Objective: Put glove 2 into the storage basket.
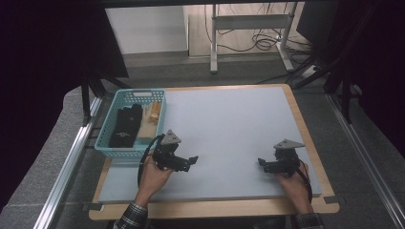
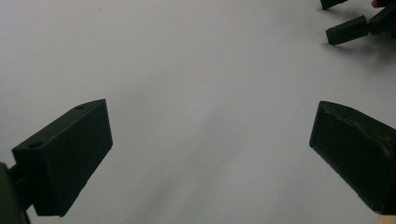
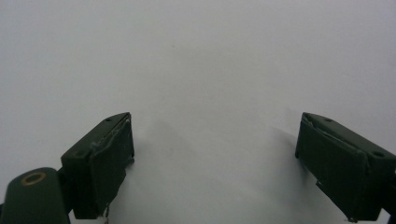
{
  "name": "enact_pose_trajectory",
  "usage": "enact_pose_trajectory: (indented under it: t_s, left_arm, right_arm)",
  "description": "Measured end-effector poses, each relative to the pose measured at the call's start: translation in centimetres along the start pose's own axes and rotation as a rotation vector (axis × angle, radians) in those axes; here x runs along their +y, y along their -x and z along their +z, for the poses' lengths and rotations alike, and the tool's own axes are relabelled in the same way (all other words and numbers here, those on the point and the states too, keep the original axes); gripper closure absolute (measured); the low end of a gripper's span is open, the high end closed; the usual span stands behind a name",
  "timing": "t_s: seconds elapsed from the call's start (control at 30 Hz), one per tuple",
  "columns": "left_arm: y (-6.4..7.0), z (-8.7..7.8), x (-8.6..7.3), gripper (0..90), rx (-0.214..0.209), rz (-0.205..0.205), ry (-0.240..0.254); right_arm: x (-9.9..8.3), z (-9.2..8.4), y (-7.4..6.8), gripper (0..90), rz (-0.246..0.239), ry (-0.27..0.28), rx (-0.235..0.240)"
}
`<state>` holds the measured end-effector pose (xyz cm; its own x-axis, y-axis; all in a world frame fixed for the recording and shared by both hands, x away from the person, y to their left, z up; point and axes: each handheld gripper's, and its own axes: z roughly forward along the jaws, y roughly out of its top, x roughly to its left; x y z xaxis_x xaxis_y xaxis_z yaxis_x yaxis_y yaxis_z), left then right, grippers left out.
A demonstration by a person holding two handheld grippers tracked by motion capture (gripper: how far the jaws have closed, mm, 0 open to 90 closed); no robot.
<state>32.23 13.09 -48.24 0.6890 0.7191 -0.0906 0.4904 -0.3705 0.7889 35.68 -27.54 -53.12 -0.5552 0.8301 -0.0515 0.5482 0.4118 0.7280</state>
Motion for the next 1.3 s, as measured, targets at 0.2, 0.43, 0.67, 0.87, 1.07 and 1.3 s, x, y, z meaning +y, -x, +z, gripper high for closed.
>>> enact_pose_trajectory:
  t_s: [0.2,0.43,0.67,0.87,1.07,1.3]
  left_arm:
    - [0.4,0.3,-0.3,0.0,-0.009,0.005,0.003]
    - [0.8,0.8,-0.8,0.0,-0.019,0.005,0.005]
    - [1.3,1.3,-1.3,0.0,-0.030,0.011,0.003]
    - [1.7,1.7,-1.7,0.0,-0.042,0.019,0.001]
    - [1.9,2.1,-2.1,0.0,-0.053,0.028,-0.011]
    - [2.0,2.5,-2.7,0.0,-0.064,0.030,-0.013]
  right_arm:
    - [0.0,0.0,0.0,11.1,0.000,0.000,0.000]
    - [0.0,0.0,0.0,11.1,0.000,0.000,0.000]
    - [0.0,0.0,0.0,11.1,0.000,0.000,0.000]
    - [0.0,0.0,0.0,11.2,0.000,0.000,0.000]
    - [0.0,0.0,0.0,11.1,0.000,0.000,0.000]
    - [0.0,0.0,0.0,11.1,0.001,0.000,0.000]
